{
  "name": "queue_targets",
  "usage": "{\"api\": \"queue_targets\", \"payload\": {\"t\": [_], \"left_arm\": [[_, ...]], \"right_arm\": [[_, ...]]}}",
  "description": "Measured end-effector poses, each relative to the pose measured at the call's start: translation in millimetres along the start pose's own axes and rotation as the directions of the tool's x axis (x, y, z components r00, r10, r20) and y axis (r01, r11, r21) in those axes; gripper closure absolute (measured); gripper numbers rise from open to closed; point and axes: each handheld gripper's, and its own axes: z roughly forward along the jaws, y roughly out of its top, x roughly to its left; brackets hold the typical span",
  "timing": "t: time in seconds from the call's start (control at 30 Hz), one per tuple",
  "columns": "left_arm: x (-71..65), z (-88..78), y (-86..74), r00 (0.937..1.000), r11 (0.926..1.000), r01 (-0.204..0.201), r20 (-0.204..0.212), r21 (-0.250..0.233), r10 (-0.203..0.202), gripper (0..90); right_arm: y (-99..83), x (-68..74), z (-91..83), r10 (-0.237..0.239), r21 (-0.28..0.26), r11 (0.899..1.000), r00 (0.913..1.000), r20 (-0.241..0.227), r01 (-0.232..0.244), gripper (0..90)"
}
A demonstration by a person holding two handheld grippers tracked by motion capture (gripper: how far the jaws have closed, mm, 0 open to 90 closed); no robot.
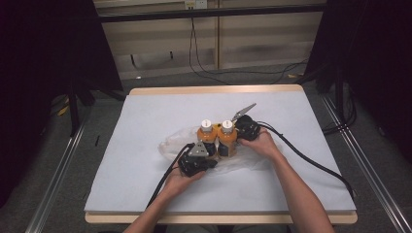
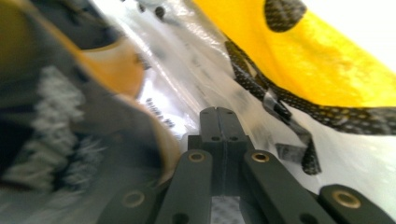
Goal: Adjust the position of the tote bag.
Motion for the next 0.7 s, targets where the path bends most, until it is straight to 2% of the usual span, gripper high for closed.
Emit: {"api": "queue_targets", "payload": {"t": [0.1, 0.13, 0.2, 0.23, 0.27, 0.3, 0.37, 0.47, 0.5, 0.63, 0.7], "left_arm": [[-2.9, -1.4, -0.6, 0.9999, 0.9999, 0.006, 0.010, 0.011, -0.006, 90.0], [-3.8, -0.3, -1.3, 0.9997, 0.9999, 0.009, 0.025, -0.010, -0.009, 90.0], [-4.4, -1.9, -1.5, 0.9989, 1.0000, 0.008, 0.046, 0.005, -0.008, 90.0], [-4.8, -1.2, -2.7, 0.9968, 0.9995, 0.026, 0.076, -0.015, -0.025, 90.0], [-5.0, -2.5, -2.7, 0.9966, 0.9999, 0.015, 0.081, 0.003, -0.015, 90.0], [-6.5, -1.8, -3.2, 0.9968, 0.9999, 0.008, 0.080, -0.008, -0.007, 90.0], [-9.8, -3.3, -2.1, 0.9967, 0.9999, -0.010, 0.080, 0.012, 0.009, 90.0], [-14.1, -5.1, -1.8, 0.9946, 0.9990, -0.036, 0.099, 0.028, 0.033, 90.0], [-15.7, -5.5, -2.1, 0.9937, 0.9989, -0.039, 0.106, 0.027, 0.036, 90.0], [-18.9, -6.9, -5.0, 0.9912, 0.9994, -0.034, 0.128, 0.011, 0.032, 90.0], [-20.1, -8.4, -5.4, 0.9901, 0.9993, -0.030, 0.138, 0.021, 0.026, 90.0]], "right_arm": [[0.6, -3.3, -0.6, 0.006, 0.001, 1.000, 0.9996, 0.026, -0.006, 90.0], [1.2, -4.0, -0.6, 0.012, 0.002, 1.000, 0.9995, 0.028, -0.012, 90.0], [2.1, -5.4, -0.8, 0.009, 0.006, 1.000, 0.9991, 0.041, -0.009, 90.0], [2.4, -5.7, -0.6, 0.018, 0.007, 1.000, 0.9990, 0.041, -0.018, 90.0], [2.9, -6.8, 0.0, 0.010, 0.000, 1.000, 0.9988, 0.049, -0.010, 90.0], [3.5, -7.2, 0.4, 0.013, -0.002, 1.000, 0.9983, 0.057, -0.012, 90.0], [4.6, -7.9, 1.3, 0.019, -0.003, 1.000, 0.9977, 0.065, -0.019, 90.0], [7.7, -9.1, 4.0, 0.001, -0.011, 1.000, 0.9950, 0.100, 0.000, 90.0], [9.1, -9.1, 4.6, 0.000, -0.008, 1.000, 0.9927, 0.121, 0.001, 90.0], [13.4, -13.7, 7.3, 0.021, -0.009, 1.000, 0.9908, 0.134, -0.020, 90.0], [16.3, -15.8, 9.9, 0.025, -0.016, 1.000, 0.9892, 0.144, -0.023, 90.0]]}}
